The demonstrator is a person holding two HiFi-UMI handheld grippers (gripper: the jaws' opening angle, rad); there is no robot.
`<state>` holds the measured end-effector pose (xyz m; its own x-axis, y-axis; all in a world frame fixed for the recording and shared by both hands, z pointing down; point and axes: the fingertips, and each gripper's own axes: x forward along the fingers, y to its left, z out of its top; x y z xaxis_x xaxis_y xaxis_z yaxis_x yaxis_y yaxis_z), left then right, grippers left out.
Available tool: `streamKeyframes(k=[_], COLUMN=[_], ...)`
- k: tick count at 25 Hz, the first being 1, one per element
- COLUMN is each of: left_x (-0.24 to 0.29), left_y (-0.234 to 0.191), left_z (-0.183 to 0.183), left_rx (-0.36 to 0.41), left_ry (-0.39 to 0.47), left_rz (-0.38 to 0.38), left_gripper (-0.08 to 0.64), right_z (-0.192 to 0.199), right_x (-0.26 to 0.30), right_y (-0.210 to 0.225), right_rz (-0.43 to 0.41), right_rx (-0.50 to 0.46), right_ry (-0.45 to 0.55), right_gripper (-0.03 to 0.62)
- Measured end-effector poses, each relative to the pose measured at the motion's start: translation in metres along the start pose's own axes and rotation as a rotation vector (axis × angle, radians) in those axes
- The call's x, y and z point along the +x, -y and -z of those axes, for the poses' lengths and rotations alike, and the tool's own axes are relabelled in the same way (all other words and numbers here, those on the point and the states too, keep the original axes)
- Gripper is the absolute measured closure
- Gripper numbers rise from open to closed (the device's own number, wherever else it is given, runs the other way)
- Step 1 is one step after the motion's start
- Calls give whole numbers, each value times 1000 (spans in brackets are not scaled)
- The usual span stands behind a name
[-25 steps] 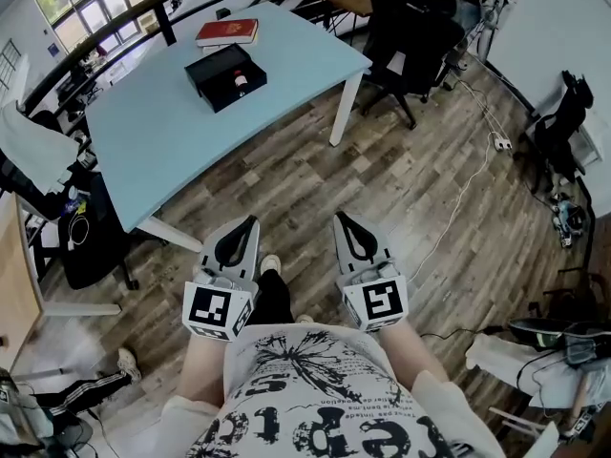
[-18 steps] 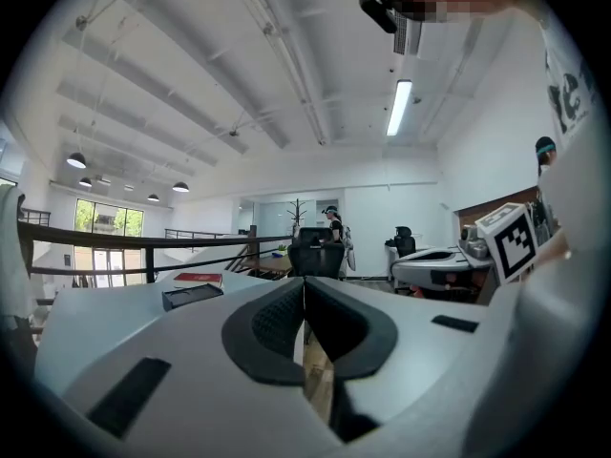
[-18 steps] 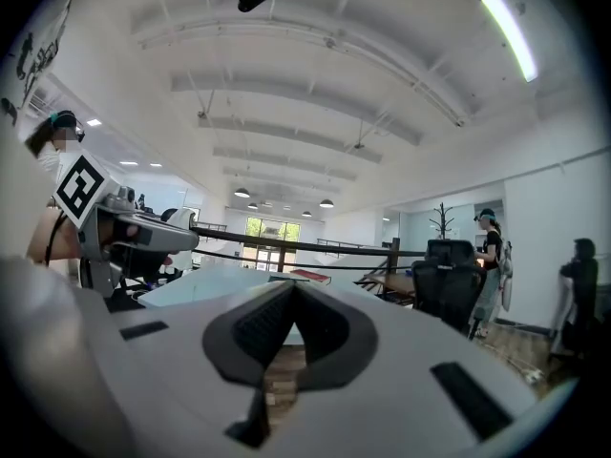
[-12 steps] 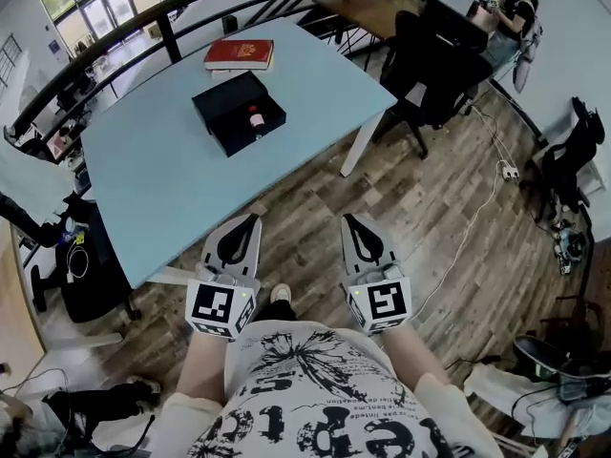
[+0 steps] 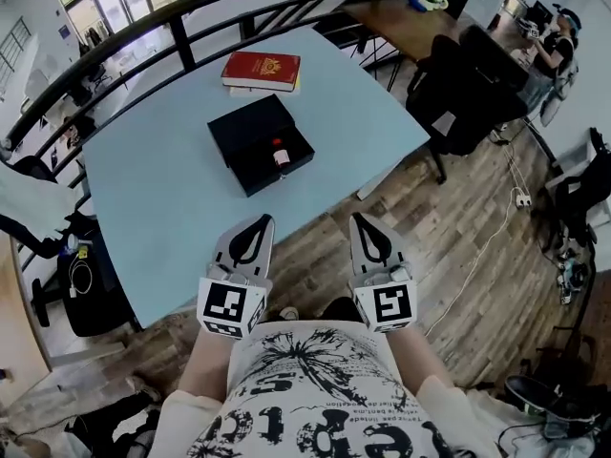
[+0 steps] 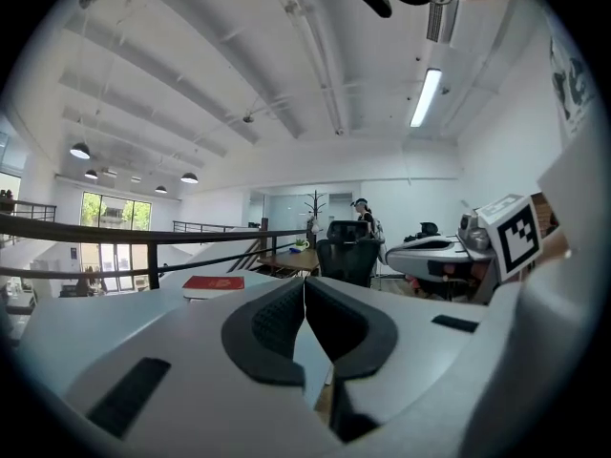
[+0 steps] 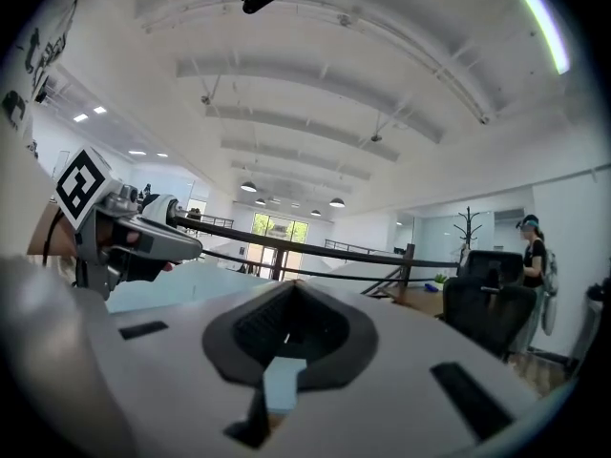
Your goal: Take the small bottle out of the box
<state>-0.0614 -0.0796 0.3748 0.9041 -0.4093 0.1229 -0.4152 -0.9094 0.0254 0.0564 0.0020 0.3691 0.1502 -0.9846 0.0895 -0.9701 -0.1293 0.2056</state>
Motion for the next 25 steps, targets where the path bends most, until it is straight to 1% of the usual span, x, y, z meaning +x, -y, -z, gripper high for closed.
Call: streamKeyframes(k=[3, 7, 11, 15, 18, 20, 21, 25], left_x=[19, 47, 81, 119, 142, 157, 166, 200], left_y=[-18, -38, -58, -67, -75, -78, -78, -83], left_z=[6, 15, 17, 10, 9, 15, 20, 46], left_rx=[-8, -27, -50, -81, -111, -138, -154, -229], left_ry=[-16, -36, -56, -72, -82, -109, -132, -234], left_rz=[-51, -140, -266, -382, -491, -553, -570, -608], left_gripper=[541, 541, 541, 541, 541, 541, 541, 541], right_z=[3, 14, 21, 20, 21, 26, 30, 46], right_x=[34, 83, 135, 180, 211, 230, 239, 268], right_y=[5, 16, 29, 52, 70, 82, 88, 104], right_rz=[-60, -161, -305, -441, -558, -616, -634, -696], right_rx=[-20, -13, -20, -25, -50, -50, -47, -26], right_ry=[9, 13, 25, 41, 45, 35, 27, -5], right_gripper=[581, 581, 581, 581, 581, 581, 581, 581])
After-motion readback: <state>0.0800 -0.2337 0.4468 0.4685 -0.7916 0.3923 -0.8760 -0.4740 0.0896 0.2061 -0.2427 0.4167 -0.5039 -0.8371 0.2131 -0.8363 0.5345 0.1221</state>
